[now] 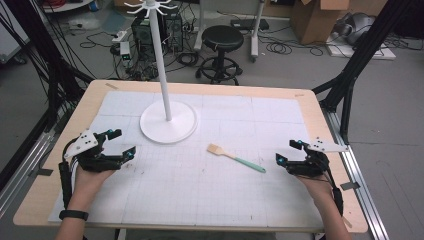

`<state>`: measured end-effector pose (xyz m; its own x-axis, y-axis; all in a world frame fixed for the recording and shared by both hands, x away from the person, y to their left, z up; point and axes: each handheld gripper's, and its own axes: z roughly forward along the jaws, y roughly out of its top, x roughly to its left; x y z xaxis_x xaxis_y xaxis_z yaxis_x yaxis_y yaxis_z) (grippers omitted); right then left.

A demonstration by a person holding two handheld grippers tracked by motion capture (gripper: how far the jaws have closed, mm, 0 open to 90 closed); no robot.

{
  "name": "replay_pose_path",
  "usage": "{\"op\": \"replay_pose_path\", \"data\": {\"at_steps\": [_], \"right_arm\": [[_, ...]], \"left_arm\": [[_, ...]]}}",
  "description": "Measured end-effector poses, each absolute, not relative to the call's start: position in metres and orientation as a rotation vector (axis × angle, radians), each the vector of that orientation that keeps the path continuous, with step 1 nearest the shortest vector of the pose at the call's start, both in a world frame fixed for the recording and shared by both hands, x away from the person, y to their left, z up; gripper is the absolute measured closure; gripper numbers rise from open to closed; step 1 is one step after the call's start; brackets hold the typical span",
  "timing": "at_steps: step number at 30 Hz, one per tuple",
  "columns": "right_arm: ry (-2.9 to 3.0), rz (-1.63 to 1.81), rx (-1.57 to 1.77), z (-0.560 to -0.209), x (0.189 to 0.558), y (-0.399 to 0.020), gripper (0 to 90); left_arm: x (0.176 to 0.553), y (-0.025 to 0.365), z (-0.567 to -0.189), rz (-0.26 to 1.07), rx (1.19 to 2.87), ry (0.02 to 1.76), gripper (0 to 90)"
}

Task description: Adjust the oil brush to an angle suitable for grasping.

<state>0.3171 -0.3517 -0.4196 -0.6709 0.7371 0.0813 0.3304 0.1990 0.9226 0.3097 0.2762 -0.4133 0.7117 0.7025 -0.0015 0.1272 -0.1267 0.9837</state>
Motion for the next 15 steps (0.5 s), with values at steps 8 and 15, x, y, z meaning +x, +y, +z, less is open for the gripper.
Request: {"op": "replay_pose_path", "data": {"at_steps": [8, 15], "right_arm": [[2.179, 1.462, 0.951, -0.414, 0.332, -0.330, 15.7], [2.257, 1.448, 0.904, -0.411, 0.345, -0.307, 15.7]], "left_arm": [[0.310, 0.275, -0.414, 0.561, 1.666, 0.677, 15.6], [0.310, 0.274, -0.414, 0.578, 1.672, 0.673, 15.1]]}}
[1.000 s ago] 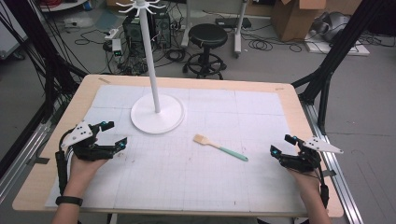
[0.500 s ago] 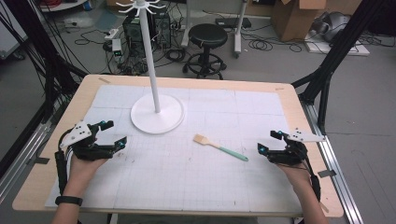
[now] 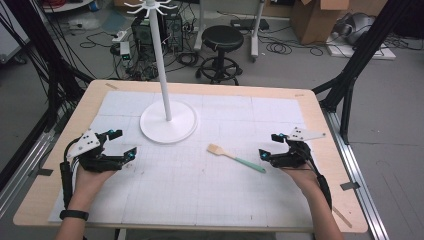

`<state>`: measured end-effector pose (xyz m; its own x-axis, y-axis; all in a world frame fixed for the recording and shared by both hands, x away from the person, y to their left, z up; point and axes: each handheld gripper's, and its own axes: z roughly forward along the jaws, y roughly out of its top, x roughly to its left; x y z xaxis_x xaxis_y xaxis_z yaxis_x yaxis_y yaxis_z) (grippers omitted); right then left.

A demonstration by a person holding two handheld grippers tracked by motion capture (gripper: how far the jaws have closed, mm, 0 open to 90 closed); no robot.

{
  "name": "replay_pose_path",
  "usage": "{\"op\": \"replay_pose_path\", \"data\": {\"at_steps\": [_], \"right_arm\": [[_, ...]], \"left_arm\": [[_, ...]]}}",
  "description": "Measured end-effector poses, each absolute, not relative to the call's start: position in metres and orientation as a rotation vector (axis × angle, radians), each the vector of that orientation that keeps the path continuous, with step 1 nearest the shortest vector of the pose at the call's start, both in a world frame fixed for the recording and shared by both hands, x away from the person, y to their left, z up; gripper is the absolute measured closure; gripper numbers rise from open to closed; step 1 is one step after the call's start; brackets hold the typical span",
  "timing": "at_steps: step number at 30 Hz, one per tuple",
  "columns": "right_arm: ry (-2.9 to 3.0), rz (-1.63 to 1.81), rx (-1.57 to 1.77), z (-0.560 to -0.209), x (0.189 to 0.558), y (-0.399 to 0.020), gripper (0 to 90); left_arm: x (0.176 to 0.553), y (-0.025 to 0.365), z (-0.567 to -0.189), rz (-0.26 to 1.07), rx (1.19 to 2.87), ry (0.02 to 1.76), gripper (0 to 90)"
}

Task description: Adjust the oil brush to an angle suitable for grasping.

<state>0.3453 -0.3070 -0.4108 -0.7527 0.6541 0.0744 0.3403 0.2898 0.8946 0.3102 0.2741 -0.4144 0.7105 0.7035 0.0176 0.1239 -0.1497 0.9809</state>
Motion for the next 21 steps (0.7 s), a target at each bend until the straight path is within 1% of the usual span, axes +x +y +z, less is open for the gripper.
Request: {"op": "replay_pose_path", "data": {"at_steps": [9, 17, 21], "right_arm": [[2.349, 1.383, 0.872, -0.415, 0.359, -0.272, 15.8], [2.457, 1.298, 0.821, -0.423, 0.367, -0.250, 15.9], [2.498, 1.265, 0.802, -0.427, 0.370, -0.239, 18.5]], "left_arm": [[0.310, 0.275, -0.415, 0.572, 1.671, 0.675, 14.1], [0.310, 0.273, -0.415, 0.572, 1.683, 0.666, 14.1], [0.310, 0.273, -0.415, 0.567, 1.684, 0.667, 14.1]]}}
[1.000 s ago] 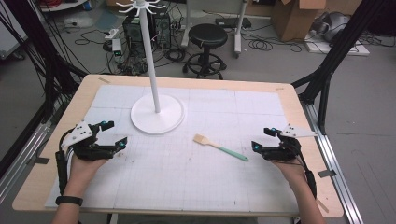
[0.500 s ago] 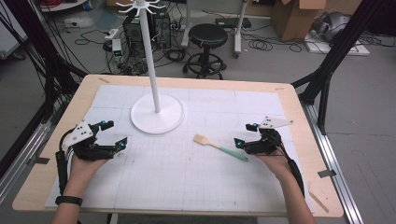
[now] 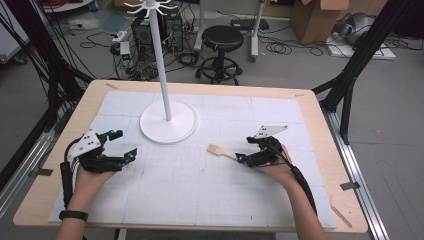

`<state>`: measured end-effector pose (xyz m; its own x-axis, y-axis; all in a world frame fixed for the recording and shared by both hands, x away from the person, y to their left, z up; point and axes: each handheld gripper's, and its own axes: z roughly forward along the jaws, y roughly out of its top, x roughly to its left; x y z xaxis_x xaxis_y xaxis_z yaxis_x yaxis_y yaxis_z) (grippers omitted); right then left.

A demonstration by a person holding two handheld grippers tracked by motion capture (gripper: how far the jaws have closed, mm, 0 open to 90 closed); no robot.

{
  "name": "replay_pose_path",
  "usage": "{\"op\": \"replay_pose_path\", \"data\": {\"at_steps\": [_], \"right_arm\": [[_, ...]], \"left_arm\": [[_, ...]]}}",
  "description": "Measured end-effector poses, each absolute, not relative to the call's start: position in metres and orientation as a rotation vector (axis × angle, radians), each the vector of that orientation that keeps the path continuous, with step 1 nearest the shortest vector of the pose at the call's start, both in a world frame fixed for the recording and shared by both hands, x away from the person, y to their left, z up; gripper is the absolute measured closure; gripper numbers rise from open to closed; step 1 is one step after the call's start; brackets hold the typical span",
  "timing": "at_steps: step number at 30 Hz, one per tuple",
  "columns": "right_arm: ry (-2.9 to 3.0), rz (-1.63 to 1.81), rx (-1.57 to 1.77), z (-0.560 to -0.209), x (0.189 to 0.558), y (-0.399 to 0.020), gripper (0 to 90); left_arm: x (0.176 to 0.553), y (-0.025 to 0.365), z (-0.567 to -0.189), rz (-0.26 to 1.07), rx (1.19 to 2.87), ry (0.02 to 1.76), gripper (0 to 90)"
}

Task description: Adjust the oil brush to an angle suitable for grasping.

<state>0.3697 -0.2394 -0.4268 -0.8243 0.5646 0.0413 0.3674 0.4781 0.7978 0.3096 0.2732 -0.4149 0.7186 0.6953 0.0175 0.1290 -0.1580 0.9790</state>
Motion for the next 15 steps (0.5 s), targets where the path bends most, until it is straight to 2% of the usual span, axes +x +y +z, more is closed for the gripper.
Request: {"op": "replay_pose_path", "data": {"at_steps": [6, 15], "right_arm": [[2.542, 1.213, 0.775, -0.431, 0.372, -0.228, 26.2], [2.612, 1.147, 0.715, -0.436, 0.372, -0.222, 45.8]], "left_arm": [[0.310, 0.272, -0.416, 0.560, 1.699, 0.664, 14.1], [0.309, 0.272, -0.416, 0.560, 1.694, 0.664, 14.1]]}}
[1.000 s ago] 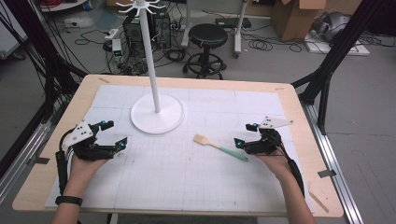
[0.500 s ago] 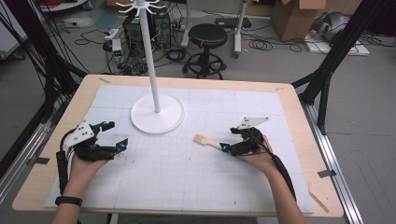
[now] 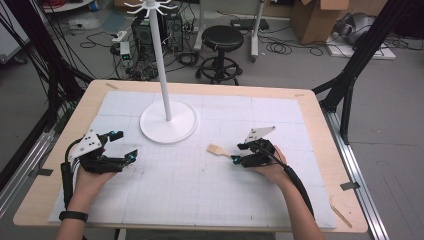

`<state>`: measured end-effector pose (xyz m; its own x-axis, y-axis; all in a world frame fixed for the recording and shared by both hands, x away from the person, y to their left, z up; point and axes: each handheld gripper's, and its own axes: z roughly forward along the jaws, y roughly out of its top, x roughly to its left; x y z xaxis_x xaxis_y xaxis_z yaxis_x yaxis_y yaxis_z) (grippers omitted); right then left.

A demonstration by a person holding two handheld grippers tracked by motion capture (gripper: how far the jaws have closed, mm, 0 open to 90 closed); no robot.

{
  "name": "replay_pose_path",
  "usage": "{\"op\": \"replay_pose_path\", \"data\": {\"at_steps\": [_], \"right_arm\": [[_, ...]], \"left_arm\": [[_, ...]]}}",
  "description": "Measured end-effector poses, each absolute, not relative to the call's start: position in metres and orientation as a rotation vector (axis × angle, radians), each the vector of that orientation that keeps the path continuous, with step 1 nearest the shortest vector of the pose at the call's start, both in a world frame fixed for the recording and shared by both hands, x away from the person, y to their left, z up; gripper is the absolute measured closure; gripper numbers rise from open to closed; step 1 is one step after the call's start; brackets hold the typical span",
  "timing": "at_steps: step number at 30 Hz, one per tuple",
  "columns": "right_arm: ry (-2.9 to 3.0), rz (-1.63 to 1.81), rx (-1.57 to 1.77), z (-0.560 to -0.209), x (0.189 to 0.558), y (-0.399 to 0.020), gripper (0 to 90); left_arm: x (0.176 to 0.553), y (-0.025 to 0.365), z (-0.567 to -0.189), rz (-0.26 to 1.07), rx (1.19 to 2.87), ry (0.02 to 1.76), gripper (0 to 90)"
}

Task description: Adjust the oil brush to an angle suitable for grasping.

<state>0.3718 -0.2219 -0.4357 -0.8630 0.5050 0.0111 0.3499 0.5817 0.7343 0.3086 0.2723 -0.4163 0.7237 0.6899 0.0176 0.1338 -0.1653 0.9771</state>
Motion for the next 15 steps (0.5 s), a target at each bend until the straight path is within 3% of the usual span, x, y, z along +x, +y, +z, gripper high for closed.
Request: {"op": "replay_pose_path", "data": {"at_steps": [15], "right_arm": [[2.667, 1.098, 0.668, -0.4406, 0.3708, -0.2172, 67.1]], "left_arm": [[0.3087, 0.2726, -0.4171, 0.557, 1.694, 0.670, 14.2]]}}
